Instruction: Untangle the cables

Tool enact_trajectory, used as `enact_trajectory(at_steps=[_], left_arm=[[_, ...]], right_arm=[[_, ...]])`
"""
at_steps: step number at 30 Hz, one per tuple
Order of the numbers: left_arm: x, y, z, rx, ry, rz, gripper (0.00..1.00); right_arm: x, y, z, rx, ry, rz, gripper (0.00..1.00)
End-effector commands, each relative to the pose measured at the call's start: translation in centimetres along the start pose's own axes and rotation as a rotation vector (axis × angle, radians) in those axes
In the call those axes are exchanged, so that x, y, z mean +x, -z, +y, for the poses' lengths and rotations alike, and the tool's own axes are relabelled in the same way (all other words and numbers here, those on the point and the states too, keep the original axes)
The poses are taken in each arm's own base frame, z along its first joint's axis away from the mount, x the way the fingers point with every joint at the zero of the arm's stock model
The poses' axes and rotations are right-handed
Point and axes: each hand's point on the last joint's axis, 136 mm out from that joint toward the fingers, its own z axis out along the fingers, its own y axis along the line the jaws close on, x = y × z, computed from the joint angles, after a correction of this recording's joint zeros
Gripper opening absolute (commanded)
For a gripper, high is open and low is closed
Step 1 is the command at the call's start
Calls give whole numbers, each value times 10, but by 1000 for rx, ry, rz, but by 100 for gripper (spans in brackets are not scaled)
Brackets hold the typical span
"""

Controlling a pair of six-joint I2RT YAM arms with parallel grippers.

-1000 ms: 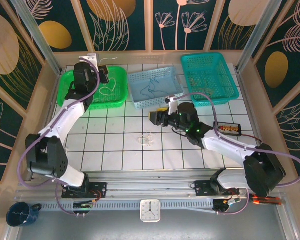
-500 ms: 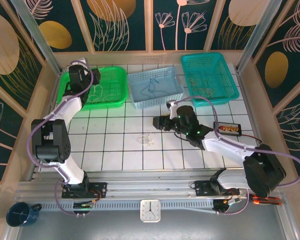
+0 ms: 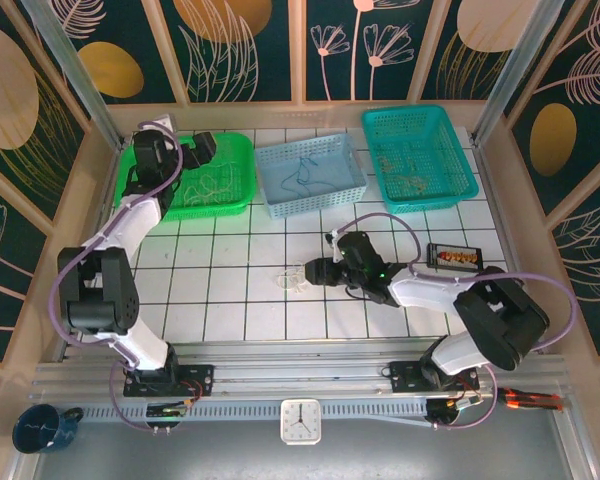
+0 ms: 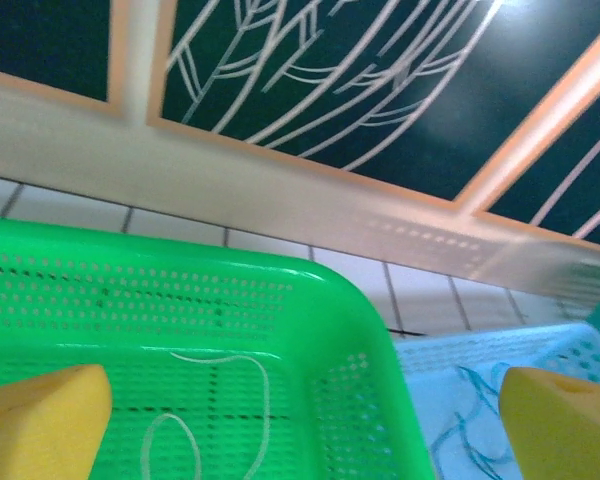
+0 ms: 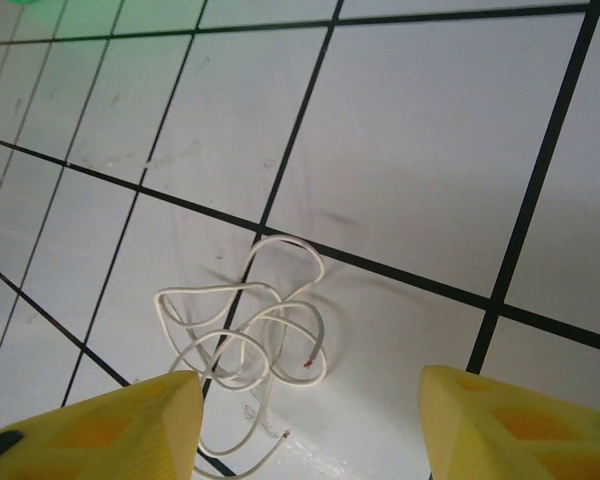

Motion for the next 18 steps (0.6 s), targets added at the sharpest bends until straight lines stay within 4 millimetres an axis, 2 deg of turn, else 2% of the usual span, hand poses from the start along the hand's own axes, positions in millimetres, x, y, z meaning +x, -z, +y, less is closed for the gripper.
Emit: enact_trajectory(at_steps=[1, 5, 7, 10, 16, 18], left_arm=[[6, 17, -24, 107, 64, -1, 99], [39, 32, -50, 144, 30, 52, 99], [63, 40, -60, 160, 26, 84, 99], [82, 55, -71, 185, 55, 95, 99], [107, 79, -82, 203, 83, 97, 99], [113, 84, -80, 199, 87, 101, 99]], right_arm=[[-4, -6, 5, -18, -17, -27, 54], [-5, -11, 9, -44, -30, -22, 51], [-6, -15, 11, -53, -36, -21, 51], [-5, -20, 12, -63, -47, -12, 50], [-7, -28, 16, -87, -52, -3, 31], [-7, -30, 17, -90, -51, 1, 25]])
